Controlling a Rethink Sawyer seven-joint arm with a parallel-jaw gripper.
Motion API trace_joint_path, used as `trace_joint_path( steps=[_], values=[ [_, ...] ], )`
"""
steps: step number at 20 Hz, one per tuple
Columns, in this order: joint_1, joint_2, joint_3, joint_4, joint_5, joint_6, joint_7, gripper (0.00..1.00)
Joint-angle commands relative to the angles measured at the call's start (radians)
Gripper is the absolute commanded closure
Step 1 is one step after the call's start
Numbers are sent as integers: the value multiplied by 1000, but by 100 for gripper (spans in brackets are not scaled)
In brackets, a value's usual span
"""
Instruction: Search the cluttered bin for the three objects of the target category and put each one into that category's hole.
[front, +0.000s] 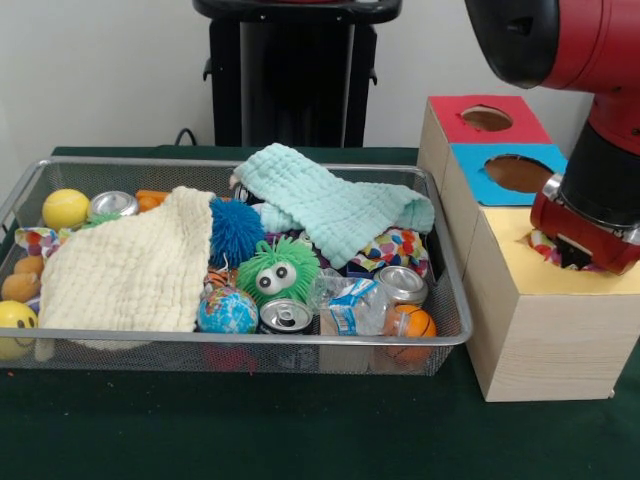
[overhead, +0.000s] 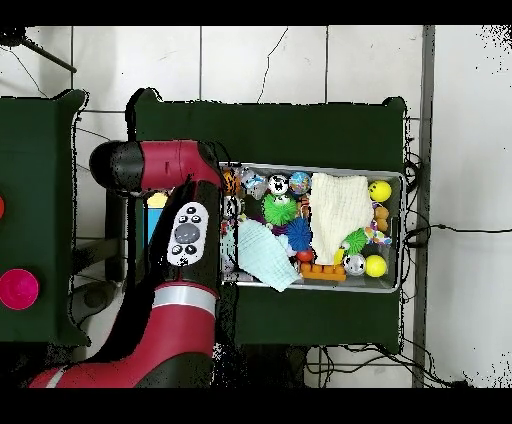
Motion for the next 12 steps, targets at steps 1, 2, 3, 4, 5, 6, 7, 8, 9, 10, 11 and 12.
trace_joint_path(
  steps=[1,2,3,4,5,6,7,8,9,10,11,12],
  values=[
    [-134,192,141,106,-21,-329,33,100],
    [-130,196,139,107,-31,-348,40,100],
    [-122,196,132,106,-35,-356,59,100],
    [-117,191,125,102,-36,-337,72,100],
    [-113,182,120,98,-34,-307,77,100],
    [-109,171,115,97,-25,-274,92,100],
    [-107,158,112,99,-19,-249,99,100],
    [-106,144,108,101,-13,-224,106,100],
    [-104,132,103,98,-14,-193,99,100],
    [-104,121,99,97,-14,-171,95,100],
    [-106,112,98,94,-13,-145,88,100],
    [-105,107,92,86,-17,-124,82,100]
  ],
)
